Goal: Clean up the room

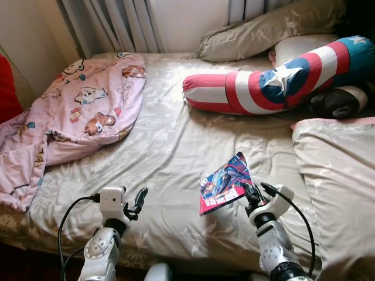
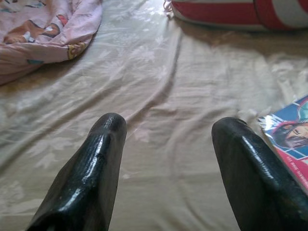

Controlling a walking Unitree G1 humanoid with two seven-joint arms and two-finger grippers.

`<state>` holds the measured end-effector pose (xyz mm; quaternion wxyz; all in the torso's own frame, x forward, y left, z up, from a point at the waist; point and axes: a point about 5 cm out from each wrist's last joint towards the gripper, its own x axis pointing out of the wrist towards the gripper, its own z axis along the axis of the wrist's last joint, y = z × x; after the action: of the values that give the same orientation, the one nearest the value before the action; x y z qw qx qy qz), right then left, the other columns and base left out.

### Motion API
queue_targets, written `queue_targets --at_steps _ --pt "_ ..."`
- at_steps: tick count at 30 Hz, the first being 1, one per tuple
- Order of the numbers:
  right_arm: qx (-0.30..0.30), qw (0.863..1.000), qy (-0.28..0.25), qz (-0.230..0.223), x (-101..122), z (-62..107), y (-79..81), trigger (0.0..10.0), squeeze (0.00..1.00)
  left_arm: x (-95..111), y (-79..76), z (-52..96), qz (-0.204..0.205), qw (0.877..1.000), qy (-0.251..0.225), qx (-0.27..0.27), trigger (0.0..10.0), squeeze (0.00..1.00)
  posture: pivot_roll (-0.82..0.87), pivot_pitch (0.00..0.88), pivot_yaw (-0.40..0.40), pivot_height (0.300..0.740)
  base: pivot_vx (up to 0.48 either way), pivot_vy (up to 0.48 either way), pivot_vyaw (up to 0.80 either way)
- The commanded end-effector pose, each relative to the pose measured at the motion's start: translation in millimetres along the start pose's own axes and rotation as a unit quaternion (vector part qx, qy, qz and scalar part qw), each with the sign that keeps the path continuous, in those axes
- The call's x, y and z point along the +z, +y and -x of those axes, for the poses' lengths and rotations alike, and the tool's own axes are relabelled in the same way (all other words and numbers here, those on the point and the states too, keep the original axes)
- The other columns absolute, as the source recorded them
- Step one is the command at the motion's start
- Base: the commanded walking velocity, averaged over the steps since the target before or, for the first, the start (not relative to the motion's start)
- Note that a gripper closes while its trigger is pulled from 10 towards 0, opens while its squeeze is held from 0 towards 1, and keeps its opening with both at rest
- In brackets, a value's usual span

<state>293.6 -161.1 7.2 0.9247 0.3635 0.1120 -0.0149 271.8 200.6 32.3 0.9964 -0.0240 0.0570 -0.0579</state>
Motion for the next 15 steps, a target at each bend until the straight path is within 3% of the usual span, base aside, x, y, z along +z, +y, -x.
queue_targets --at_steps 1,4,8,11,15 --pt "-0.013 1.000 -0.006 -0.025 1 -1.3 -1.7 10.0 0.00 1 4.4 6.1 -0.021 1.000 0.008 -0.014 10.0 0.00 0.18 0.145 0.138 0.649 0.000 0.000 0.00" --pt "-0.042 0.999 -0.002 -0.025 0 2.5 -11.4 10.0 0.00 1 6.4 10.4 -0.024 1.000 0.009 -0.015 10.0 0.00 0.19 0.154 0.145 0.649 0.000 0.000 0.00" --pt "-0.130 0.991 0.008 -0.022 3 15.2 -41.2 10.0 0.00 -1 11.9 21.4 -0.032 0.999 0.021 -0.012 10.0 0.00 0.21 0.174 0.157 0.649 0.000 0.000 0.00" --pt "-0.163 0.986 0.008 -0.029 4 22.2 -53.9 10.0 0.00 -2 15.0 29.9 -0.036 0.999 0.029 -0.012 10.0 0.00 0.22 0.192 0.163 0.649 0.000 0.000 0.00" --pt "-0.181 0.983 0.008 -0.030 4 26.1 -60.4 10.0 0.00 -3 16.0 34.8 -0.038 0.999 0.036 -0.011 10.0 0.00 0.22 0.201 0.167 0.649 0.000 0.000 0.00"
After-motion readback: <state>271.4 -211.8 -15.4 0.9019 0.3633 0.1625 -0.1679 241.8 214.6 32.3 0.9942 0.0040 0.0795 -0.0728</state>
